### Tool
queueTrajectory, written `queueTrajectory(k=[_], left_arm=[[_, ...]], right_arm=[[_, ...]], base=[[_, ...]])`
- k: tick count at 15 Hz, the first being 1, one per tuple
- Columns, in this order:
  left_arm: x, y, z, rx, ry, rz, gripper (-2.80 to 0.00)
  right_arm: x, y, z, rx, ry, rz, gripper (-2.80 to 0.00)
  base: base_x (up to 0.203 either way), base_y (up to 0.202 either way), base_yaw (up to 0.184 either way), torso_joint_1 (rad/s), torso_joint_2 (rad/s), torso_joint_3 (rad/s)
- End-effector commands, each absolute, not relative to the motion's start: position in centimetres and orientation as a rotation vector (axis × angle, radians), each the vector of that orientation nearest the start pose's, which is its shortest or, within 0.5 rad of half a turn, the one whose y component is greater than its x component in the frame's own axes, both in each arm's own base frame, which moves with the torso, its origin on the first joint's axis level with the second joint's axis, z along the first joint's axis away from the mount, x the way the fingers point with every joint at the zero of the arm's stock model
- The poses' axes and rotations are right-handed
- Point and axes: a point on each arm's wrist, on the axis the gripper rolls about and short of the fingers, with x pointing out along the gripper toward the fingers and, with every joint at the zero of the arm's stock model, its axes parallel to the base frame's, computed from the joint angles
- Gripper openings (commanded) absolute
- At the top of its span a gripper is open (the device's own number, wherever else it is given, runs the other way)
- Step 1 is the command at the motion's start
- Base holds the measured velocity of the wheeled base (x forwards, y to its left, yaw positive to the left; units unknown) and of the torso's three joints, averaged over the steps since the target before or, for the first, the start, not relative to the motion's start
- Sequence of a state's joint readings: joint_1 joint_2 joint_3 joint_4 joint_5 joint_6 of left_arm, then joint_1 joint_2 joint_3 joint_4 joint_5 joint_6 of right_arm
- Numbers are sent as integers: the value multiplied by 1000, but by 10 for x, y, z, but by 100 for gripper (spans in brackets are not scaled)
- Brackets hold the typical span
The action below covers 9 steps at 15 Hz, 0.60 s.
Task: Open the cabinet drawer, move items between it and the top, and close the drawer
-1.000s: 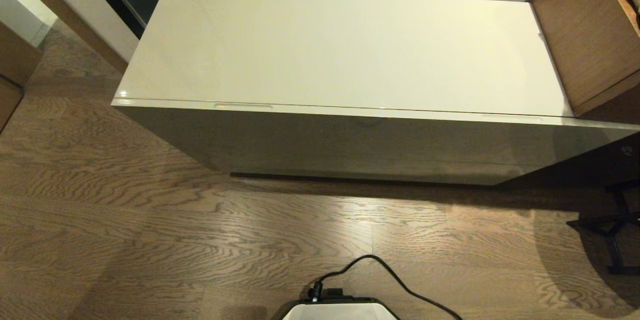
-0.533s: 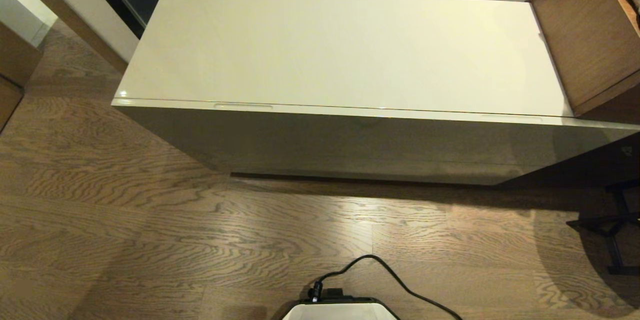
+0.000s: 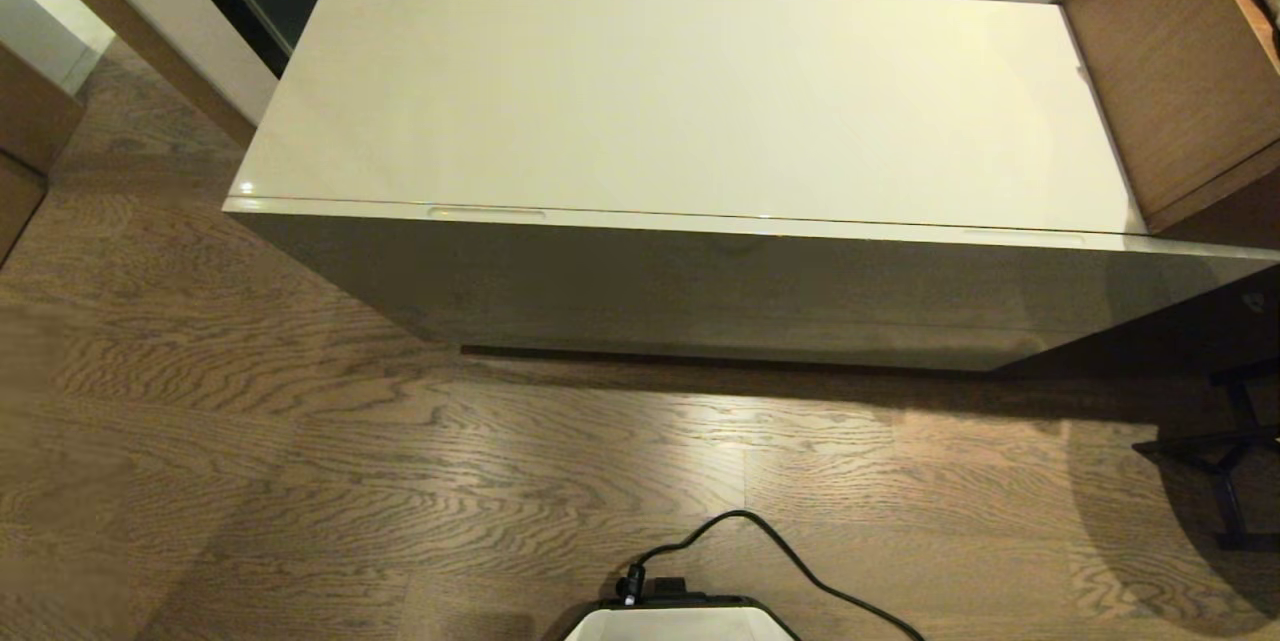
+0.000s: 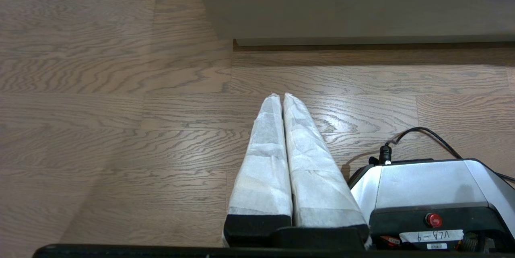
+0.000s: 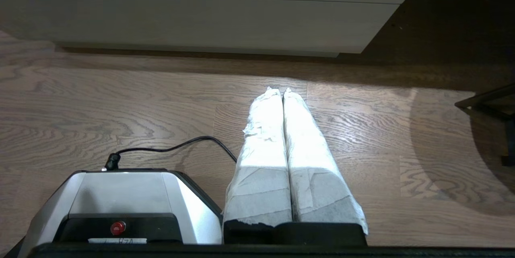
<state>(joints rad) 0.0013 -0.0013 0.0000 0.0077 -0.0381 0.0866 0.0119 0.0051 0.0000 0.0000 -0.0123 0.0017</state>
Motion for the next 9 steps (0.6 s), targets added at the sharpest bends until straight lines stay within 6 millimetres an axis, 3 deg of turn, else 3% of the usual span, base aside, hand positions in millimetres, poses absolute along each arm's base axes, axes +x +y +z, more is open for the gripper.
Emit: queueTrajectory(k=[1,9], left_arm=[[-23,-1,75,87,6,-37,-280],[-23,-1,75,87,6,-36,-280]], right_arm=[[-22,-1,75,1,11,0,-280],[-22,-1,75,12,9,-2,-280]], base=[[0,0,0,0,0,0],[0,0,0,0,0,0]])
